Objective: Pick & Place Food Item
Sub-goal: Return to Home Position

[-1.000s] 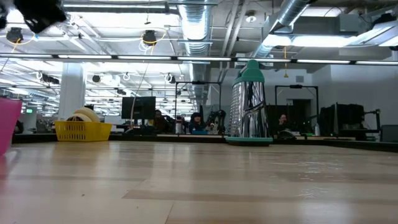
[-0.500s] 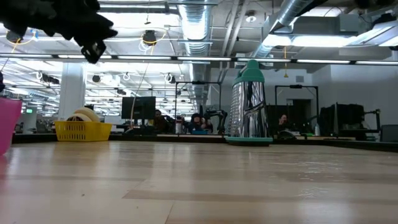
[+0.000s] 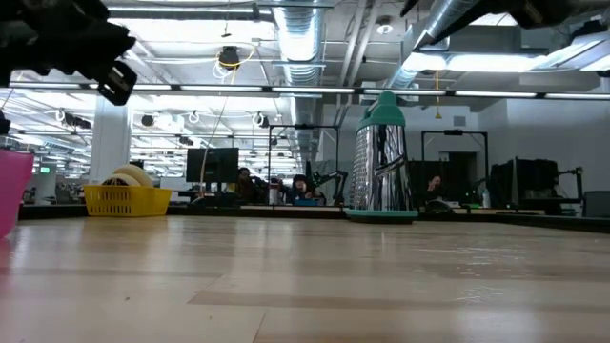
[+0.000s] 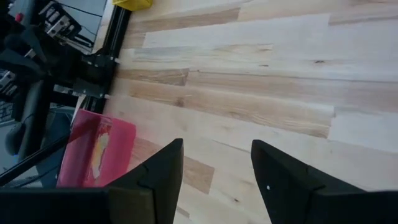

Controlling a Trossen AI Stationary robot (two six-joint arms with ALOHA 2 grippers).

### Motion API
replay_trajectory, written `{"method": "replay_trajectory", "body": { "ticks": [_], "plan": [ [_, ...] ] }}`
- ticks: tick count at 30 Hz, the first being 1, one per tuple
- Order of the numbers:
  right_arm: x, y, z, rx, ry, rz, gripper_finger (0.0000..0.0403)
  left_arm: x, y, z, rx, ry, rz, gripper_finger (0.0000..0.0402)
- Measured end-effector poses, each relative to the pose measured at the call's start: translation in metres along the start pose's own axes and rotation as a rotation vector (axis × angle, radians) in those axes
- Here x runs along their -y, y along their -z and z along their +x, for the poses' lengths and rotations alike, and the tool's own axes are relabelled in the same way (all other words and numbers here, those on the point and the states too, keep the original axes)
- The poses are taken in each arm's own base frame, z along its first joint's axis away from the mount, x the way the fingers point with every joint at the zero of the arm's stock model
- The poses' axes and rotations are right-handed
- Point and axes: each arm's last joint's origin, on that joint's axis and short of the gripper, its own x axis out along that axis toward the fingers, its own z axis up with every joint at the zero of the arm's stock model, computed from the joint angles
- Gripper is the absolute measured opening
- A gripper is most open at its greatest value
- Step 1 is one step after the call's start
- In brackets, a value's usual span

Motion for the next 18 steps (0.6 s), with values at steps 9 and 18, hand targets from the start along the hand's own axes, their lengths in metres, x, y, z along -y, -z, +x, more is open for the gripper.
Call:
{"method": "replay_trajectory", "body": {
  "ticks": [9, 18],
  "plan": [
    [-0.006, -0.011, 0.009, 0.020, -0.018, 0.002, 0.0182, -0.001, 0.011, -0.010, 0.041, -0.034, 0.038, 0.0011],
    [-0.008, -0.018, 0.015, 0.016, -0.005, -0.013, 0.0182, -0.011, 0.026, -0.008, 0.000, -0.130, 0.058, 0.0002]
  ]
}}
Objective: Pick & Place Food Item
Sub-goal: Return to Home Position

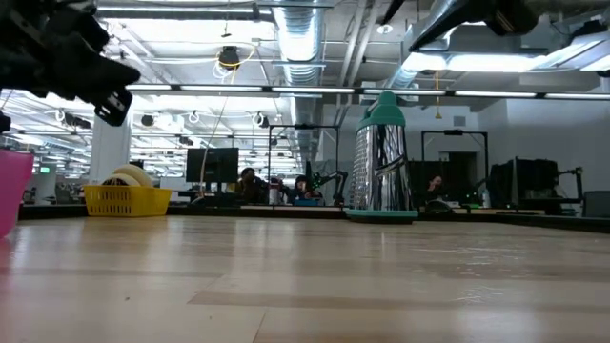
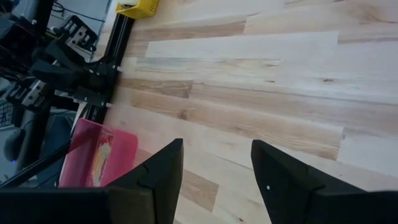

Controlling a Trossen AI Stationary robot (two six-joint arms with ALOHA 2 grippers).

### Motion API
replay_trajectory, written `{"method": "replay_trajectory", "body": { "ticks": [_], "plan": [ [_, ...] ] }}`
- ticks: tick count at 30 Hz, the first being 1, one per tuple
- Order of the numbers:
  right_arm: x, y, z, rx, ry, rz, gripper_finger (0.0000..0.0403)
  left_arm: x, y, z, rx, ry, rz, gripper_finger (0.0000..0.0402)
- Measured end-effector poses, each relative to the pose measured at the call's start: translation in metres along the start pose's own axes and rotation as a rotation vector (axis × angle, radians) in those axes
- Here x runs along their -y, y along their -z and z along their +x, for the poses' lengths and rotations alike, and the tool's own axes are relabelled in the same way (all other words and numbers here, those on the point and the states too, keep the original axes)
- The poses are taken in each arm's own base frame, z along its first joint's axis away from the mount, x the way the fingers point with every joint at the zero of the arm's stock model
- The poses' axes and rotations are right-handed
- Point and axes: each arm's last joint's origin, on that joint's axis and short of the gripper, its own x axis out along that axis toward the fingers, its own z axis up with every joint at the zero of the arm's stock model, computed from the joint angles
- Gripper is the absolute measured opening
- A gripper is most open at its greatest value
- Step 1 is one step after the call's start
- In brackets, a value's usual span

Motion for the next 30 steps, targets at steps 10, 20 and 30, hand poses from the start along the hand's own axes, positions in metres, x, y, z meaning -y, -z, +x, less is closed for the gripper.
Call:
{"method": "replay_trajectory", "body": {
  "ticks": [10, 20, 30],
  "plan": [
    [-0.002, -0.005, 0.004, -0.013, -0.006, -0.054, 0.0182, 0.000, 0.000, 0.001, 0.034, -0.016, -0.003, 0.0002],
    [-0.008, -0.008, 0.007, -0.017, -0.044, -0.326, 0.0182, -0.010, 0.005, 0.006, 0.048, -0.247, 0.009, 0.0002],
    [-0.018, -0.031, 0.075, -0.120, -0.082, -0.754, 0.0182, -0.013, 0.012, 0.013, -0.038, -0.268, 0.000, 0.0002]
  ]
}}
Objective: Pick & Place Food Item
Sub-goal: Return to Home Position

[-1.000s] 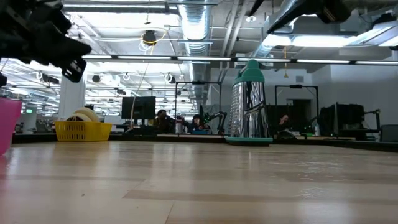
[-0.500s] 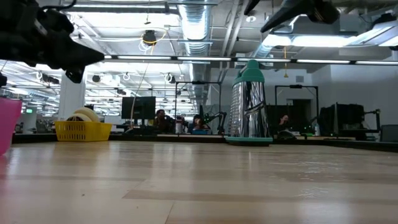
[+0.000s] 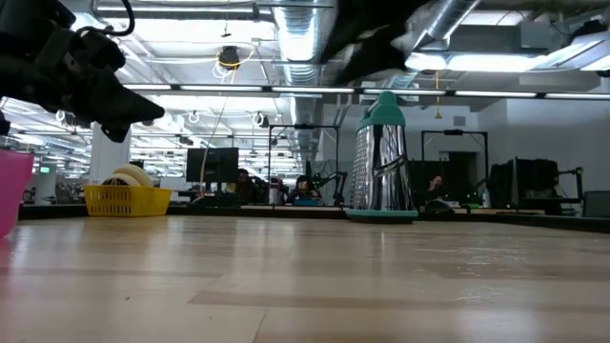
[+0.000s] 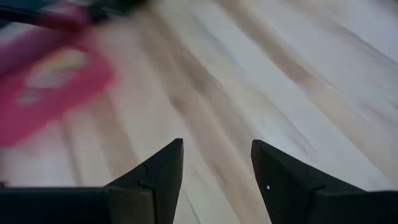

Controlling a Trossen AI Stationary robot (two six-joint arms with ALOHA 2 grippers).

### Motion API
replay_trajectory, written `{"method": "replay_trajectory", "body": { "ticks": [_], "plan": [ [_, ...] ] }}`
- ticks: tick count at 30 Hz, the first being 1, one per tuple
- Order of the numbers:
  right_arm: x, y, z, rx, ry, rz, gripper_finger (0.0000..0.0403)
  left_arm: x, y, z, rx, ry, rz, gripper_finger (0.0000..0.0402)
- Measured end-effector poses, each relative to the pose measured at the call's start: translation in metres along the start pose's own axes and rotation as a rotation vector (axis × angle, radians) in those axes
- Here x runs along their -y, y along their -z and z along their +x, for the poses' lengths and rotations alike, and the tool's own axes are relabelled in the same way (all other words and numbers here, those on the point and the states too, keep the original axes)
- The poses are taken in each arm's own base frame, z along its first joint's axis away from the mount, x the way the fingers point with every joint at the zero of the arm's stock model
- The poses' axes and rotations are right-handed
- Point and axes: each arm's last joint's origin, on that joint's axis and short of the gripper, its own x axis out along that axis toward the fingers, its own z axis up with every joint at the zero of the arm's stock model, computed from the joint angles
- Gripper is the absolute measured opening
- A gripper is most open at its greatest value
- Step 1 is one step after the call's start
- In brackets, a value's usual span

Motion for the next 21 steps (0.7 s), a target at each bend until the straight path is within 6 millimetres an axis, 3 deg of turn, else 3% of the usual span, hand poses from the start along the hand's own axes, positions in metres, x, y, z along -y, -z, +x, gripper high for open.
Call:
{"method": "replay_trajectory", "body": {
  "ticks": [6, 10, 13, 16, 21],
  "plan": [
    [0.000, -0.035, 0.066, 0.136, -0.408, -0.227, 0.0182, -0.001, 0.003, 0.003, -0.045, -0.010, 0.002, 0.0002],
    [0.011, -0.047, 0.078, 0.130, -0.470, -0.351, 0.0177, -0.001, 0.005, 0.005, -0.068, -0.015, 0.003, 0.0002],
    [0.019, -0.056, 0.062, 0.166, -0.543, -0.408, 0.0173, -0.001, 0.007, 0.006, -0.087, -0.019, 0.004, 0.0002],
    [0.032, -0.053, 0.030, 0.255, -0.584, -0.429, 0.0169, -0.001, 0.008, 0.007, -0.102, -0.023, 0.004, 0.0002],
    [0.066, -0.011, -0.016, 0.516, -0.580, -0.435, 0.0164, -0.001, 0.009, 0.008, -0.113, -0.024, 0.005, 0.0002]
  ]
}}
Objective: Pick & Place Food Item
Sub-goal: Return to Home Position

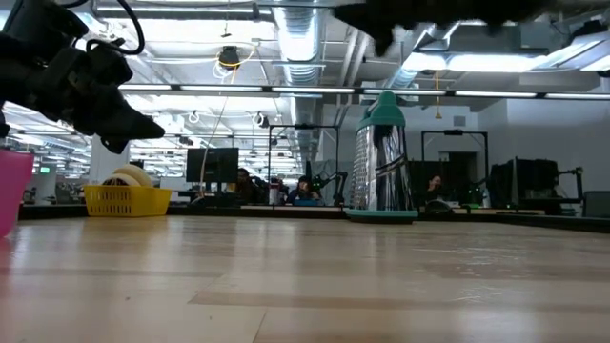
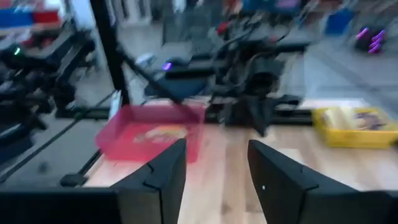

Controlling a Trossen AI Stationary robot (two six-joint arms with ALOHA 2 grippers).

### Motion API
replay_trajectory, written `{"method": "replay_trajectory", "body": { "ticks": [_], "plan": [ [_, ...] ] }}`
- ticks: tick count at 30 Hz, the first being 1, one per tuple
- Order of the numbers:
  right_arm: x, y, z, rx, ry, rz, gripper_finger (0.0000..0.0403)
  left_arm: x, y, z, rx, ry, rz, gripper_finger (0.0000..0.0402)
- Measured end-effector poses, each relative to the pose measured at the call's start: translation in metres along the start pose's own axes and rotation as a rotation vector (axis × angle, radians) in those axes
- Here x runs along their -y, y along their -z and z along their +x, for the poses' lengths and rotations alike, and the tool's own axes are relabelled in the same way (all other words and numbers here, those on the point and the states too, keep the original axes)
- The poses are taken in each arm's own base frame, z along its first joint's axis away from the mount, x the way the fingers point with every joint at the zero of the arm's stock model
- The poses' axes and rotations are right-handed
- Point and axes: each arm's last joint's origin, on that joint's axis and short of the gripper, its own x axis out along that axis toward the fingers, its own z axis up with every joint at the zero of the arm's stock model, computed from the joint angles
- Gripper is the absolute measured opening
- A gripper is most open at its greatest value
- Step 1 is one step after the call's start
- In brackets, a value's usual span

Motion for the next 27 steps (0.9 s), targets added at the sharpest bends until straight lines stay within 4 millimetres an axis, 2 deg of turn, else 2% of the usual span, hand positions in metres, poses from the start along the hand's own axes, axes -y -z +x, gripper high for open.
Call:
{"method": "replay_trajectory", "body": {
  "ticks": [6, 12, 17, 22, 27],
  "plan": [
    [-0.010, 0.058, -0.070, 0.079, 0.082, 0.039, 0.0160, 0.000, 0.000, 0.001, -0.009, -0.002, 0.000, 0.0002],
    [-0.016, 0.102, -0.117, 0.162, 0.071, 0.061, 0.0159, 0.000, 0.001, 0.002, -0.013, -0.003, 0.001, 0.0002],
    [-0.017, 0.120, -0.136, 0.199, 0.089, 0.062, 0.0159, 0.000, 0.001, 0.002, -0.013, -0.003, 0.001, 0.0002],
    [-0.018, 0.128, -0.146, 0.239, 0.085, 0.058, 0.0159, 0.000, 0.001, 0.002, -0.013, -0.003, 0.001, 0.0002],
    [-0.018, 0.133, -0.151, 0.198, 0.090, 0.054, 0.0159, 0.000, 0.001, 0.002, -0.013, -0.003, 0.001, 0.0002]
  ]
}}
